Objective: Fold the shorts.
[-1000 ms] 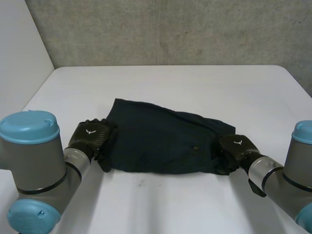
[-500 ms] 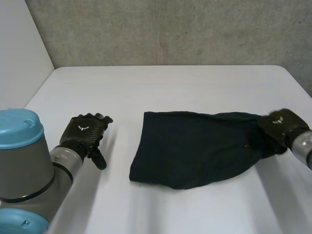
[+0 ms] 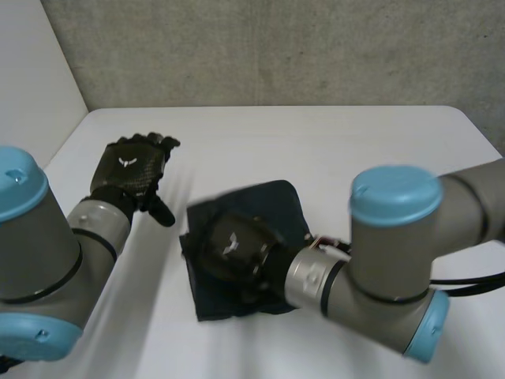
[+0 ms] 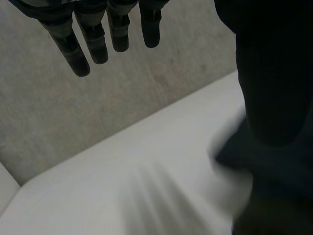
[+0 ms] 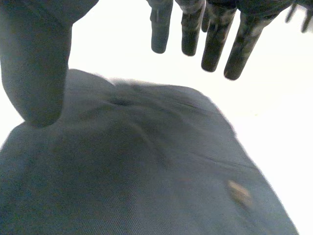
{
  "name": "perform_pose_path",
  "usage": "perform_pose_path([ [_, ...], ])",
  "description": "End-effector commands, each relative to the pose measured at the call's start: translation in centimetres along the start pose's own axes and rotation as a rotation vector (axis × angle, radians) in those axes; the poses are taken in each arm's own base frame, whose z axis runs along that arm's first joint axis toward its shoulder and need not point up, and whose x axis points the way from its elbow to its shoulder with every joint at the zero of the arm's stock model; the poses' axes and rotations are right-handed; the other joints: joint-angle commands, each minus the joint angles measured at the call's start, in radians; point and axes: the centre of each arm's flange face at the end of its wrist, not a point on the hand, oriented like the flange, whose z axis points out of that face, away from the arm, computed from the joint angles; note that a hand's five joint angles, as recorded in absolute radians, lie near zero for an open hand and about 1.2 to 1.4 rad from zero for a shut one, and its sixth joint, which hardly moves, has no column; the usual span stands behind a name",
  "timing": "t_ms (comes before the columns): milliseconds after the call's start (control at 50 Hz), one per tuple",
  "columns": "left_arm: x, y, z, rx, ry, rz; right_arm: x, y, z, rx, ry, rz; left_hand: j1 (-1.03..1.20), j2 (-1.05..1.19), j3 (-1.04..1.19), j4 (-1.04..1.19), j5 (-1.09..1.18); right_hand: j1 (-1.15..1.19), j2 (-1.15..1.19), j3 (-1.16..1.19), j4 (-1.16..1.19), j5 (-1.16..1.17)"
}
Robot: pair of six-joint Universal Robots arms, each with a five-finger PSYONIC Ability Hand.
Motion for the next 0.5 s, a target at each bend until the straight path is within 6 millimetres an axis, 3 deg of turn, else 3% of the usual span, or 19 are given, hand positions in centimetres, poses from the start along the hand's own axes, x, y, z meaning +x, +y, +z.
perform_pose_path([
  [20,0.5,-2.2,1.5,0.067,0.01,-0.012,8.9,-0.3,-3.7,0.062,0.345,0.475,-0.022,-0.026,-0.039,-0.029,-0.047,-0.26,-0.318,-0.323,-0.338,-0.347],
  [120,3.4,-1.7,1.3,0.032,0.116,-0.033,10.9,0.7,-5.1,0.078,0.472,0.677,-0.022,-0.026,-0.039,-0.029,-0.047,-0.26,-0.318,-0.323,-0.338,-0.347],
  [140,4.7,-1.2,0.9,-0.001,0.152,-0.045,11.0,1.0,-5.2,0.066,0.484,0.688,-0.022,-0.026,-0.039,-0.029,-0.047,-0.26,-0.318,-0.323,-0.338,-0.347],
  [220,6.4,1.1,0.3,-0.124,0.191,-0.076,10.3,2.7,-4.8,-0.03,0.471,0.735,-0.01,-0.014,-0.026,-0.017,-0.034,-0.26,-0.318,-0.323,-0.338,-0.347],
  [340,6.4,4.3,-0.6,-0.28,0.091,-0.097,8.3,6.9,-2.7,-0.22,0.39,0.703,-0.019,-0.022,-0.035,-0.026,-0.043,-0.26,-0.318,-0.323,-0.338,-0.347],
  [500,7.6,6.1,-1.8,-0.34,0.094,-0.048,7.8,9.0,-2.2,-0.314,0.423,0.648,-0.019,-0.022,-0.035,-0.026,-0.043,-0.26,-0.318,-0.323,-0.338,-0.347],
])
